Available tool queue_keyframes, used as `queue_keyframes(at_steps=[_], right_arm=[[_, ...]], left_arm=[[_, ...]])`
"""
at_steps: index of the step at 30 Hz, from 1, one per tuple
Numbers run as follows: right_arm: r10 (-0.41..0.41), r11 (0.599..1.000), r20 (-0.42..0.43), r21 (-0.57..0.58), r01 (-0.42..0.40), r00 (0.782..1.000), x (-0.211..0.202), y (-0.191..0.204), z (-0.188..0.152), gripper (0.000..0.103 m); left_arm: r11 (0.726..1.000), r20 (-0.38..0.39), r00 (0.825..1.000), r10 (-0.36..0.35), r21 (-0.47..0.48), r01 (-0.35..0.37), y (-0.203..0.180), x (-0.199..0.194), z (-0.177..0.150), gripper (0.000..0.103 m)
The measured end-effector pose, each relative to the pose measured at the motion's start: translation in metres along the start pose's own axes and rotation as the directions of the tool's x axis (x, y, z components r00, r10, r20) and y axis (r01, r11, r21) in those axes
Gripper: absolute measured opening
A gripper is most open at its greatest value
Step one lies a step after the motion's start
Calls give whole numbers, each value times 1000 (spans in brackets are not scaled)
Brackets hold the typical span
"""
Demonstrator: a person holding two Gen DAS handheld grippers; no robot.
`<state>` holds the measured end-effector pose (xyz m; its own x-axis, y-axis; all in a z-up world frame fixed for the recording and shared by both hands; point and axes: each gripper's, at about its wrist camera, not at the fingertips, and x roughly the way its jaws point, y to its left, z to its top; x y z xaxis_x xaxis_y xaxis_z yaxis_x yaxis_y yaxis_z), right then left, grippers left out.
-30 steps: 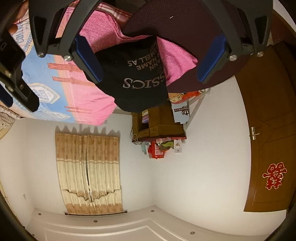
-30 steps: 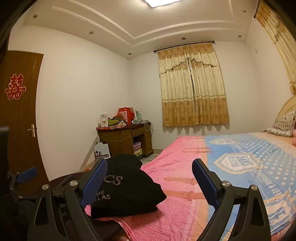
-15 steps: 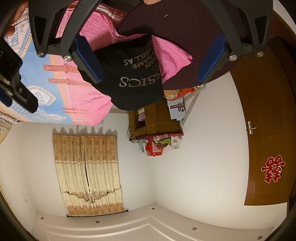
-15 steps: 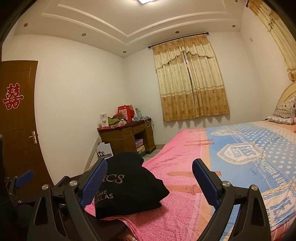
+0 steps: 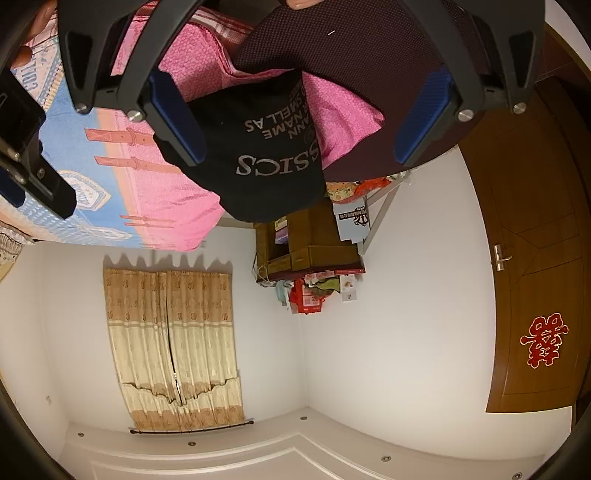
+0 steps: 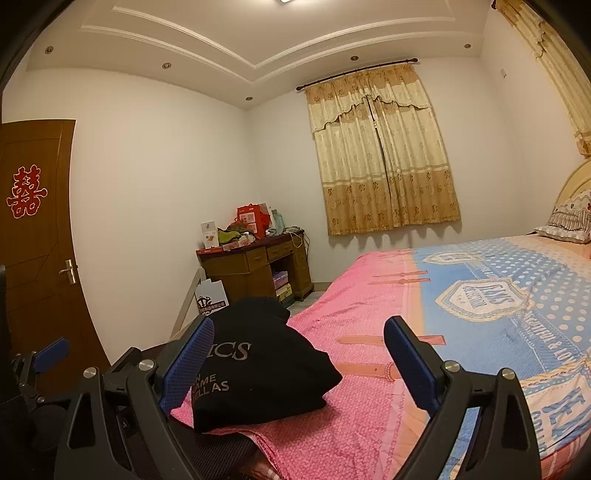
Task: Fold large clothes
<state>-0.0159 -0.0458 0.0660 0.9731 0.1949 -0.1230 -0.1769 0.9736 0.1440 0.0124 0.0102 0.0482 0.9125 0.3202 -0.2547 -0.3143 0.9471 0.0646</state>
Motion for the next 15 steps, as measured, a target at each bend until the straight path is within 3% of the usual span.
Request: queue_keyframes(at_steps=[15], right_arm=[[2,1000,-3,3,-2,1000,1,0,-3,94]], left_arm=[[1000,-1,1000,-3,-1,3,2,0,1,103]])
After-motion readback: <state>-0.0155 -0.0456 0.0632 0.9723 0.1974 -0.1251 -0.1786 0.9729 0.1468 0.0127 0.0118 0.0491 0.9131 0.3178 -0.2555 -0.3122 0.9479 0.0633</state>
